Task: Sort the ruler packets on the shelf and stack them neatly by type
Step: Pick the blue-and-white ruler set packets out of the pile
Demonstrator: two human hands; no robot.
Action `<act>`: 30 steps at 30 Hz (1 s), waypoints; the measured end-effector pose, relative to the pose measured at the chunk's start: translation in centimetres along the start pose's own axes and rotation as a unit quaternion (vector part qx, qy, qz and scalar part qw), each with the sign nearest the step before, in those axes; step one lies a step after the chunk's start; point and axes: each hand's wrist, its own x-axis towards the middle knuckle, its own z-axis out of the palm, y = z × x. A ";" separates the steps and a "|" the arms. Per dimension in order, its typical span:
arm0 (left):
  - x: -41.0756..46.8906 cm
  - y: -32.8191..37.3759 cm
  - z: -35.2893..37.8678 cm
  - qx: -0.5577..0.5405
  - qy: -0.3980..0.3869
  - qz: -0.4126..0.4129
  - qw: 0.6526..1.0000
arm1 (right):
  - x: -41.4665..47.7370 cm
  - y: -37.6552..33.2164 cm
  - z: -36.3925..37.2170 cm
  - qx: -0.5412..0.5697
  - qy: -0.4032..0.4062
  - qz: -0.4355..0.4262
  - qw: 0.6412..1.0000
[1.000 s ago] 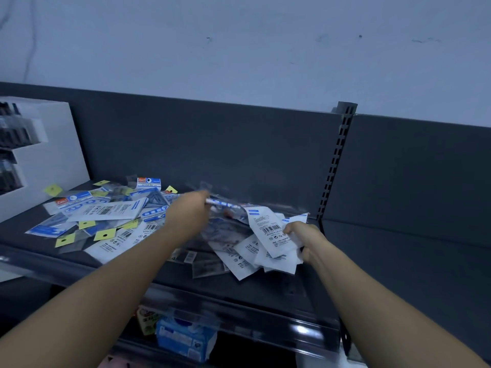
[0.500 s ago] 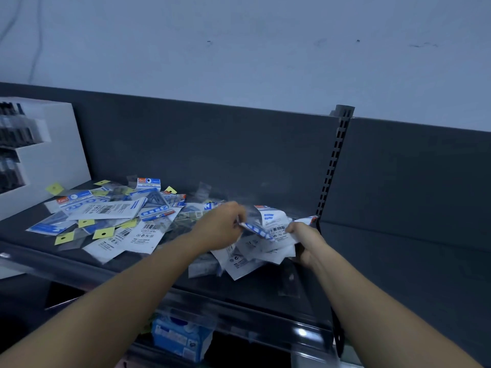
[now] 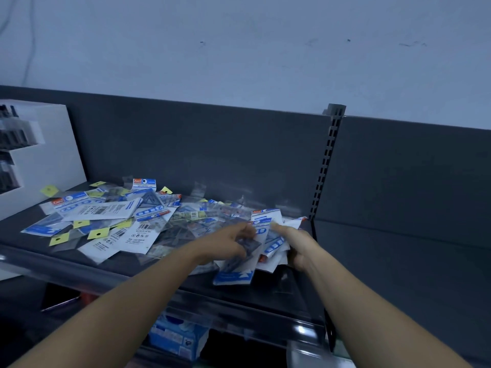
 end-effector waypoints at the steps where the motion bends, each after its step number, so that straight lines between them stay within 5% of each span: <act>1: 0.0 0.3 0.2 -0.011 -0.010 0.000 1.000 | -0.1 0.1 0.0 -0.007 -0.001 -0.010 1.000; 4: 0.3 0.6 0.4 -0.002 -0.002 0.003 1.000 | -0.4 0.2 -0.4 -0.031 0.016 -0.022 0.999; 10: 1.7 0.9 0.1 0.165 0.135 0.003 0.977 | -1.1 -1.2 -2.0 0.040 0.110 -0.062 0.991; 15: 3.5 1.4 0.6 0.343 0.084 -0.041 0.935 | -1.1 -1.5 -3.8 0.070 0.161 -0.069 0.982; 24: 7.5 1.4 0.8 0.457 0.076 -0.023 0.886 | -0.2 -1.6 -6.0 0.006 0.146 -0.001 0.989; 30: 9.1 1.7 0.1 0.585 0.090 -0.056 0.804 | 0.8 -2.0 -6.2 -0.023 0.124 0.014 0.992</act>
